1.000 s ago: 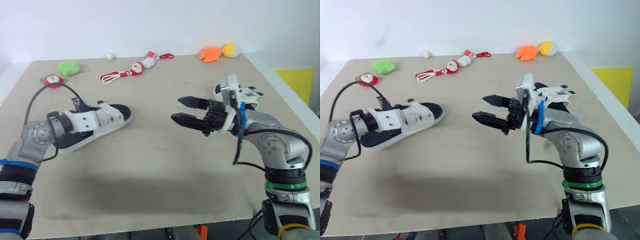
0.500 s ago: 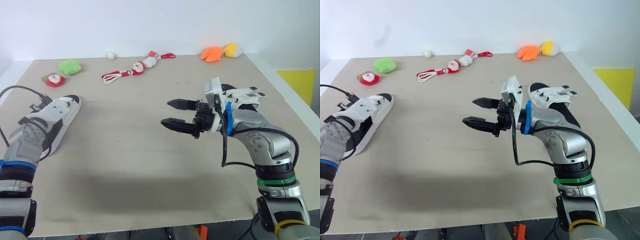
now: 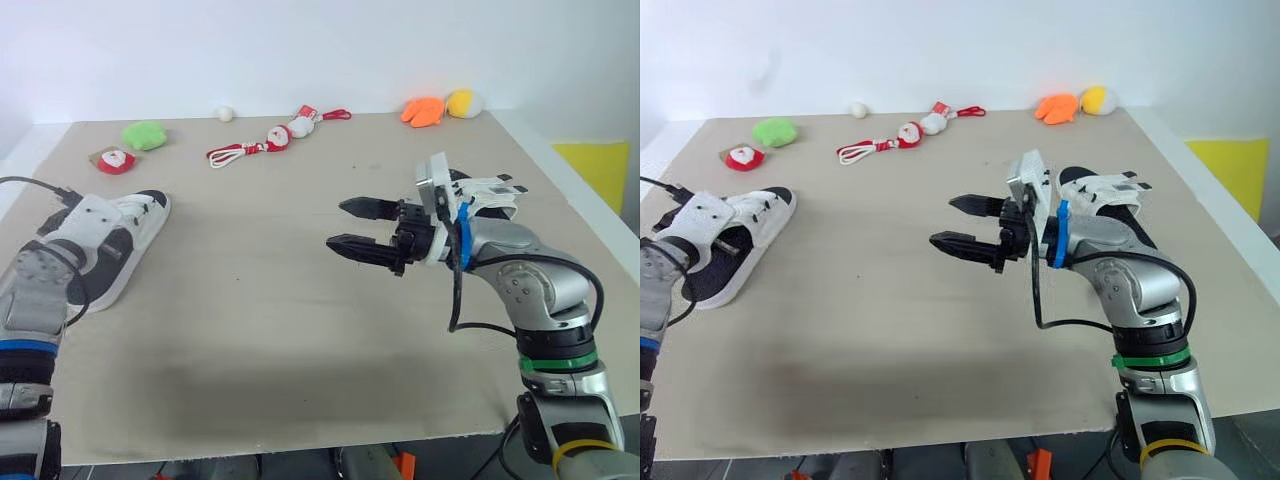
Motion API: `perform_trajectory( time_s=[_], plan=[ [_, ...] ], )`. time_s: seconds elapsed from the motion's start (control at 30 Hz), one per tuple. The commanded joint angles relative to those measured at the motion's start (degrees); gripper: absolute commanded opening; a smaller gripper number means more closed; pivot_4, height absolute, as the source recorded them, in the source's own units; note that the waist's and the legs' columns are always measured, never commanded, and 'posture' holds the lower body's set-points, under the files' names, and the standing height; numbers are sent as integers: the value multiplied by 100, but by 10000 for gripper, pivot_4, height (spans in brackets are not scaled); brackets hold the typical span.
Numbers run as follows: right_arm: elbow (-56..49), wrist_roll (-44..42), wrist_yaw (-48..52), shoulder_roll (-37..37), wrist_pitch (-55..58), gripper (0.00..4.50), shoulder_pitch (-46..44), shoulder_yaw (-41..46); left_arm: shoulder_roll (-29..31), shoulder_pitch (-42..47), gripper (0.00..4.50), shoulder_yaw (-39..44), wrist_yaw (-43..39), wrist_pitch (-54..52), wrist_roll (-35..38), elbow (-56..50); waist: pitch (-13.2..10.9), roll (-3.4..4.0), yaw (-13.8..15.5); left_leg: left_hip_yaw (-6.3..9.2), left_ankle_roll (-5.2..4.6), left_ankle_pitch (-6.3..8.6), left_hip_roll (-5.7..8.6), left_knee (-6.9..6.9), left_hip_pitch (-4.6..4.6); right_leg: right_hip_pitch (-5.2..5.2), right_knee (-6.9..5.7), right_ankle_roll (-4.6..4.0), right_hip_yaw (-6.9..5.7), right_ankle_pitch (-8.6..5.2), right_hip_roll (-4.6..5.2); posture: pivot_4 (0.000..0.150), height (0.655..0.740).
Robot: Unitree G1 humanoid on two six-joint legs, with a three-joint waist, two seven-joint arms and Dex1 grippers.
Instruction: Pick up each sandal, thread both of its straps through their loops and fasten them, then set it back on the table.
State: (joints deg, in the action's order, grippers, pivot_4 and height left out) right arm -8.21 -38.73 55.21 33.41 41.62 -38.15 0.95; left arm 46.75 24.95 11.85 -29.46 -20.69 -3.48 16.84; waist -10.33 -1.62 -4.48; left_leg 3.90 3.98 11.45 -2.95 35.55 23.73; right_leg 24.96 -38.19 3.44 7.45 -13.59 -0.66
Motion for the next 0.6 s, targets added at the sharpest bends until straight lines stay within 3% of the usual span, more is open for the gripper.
perform_trajectory(
  time_s=[0.03, 0.2, 0.37, 0.6],
  plan=[
    [59, -51, 51, 218, 82, 45000, 80, 240, 16, 18, 44454, 805, -312, -609, 886, -529, 0, -1, 1, 0, 0, 0, 0, 1, 0, 0, 0, 0, 0, 0, 0, 1500, 7400],
    [116, 119, 279, 874, 153, 45000, 536, 299, 86, -380, 44454, 1525, -945, -935, 1937, -1492, 0, -2, 4, 3, 0, 0, 1, 3, 4, -2, 2, 1, -2, -1, 3, 1500, 7400],
    [328, 442, 582, 1522, -63, 45000, 1150, 312, -4, -1747, 44454, 1491, -2325, -1816, 3777, -3787, 0, -2, 6, -1, 3, 2, 6, 3, 6, -3, 7, -2, -1, -3, 12, 1500, 7400],
    [622, 898, 692, 1599, -506, 45000, 1478, 242, 65, -2604, 44454, 769, -2553, -1660, 3713, -4379, -6, -4, -27, -7, -17, -9, -3, 7, -53, -40, 2, -21, 0, -8, -1, 1500, 7400]
  ],
)
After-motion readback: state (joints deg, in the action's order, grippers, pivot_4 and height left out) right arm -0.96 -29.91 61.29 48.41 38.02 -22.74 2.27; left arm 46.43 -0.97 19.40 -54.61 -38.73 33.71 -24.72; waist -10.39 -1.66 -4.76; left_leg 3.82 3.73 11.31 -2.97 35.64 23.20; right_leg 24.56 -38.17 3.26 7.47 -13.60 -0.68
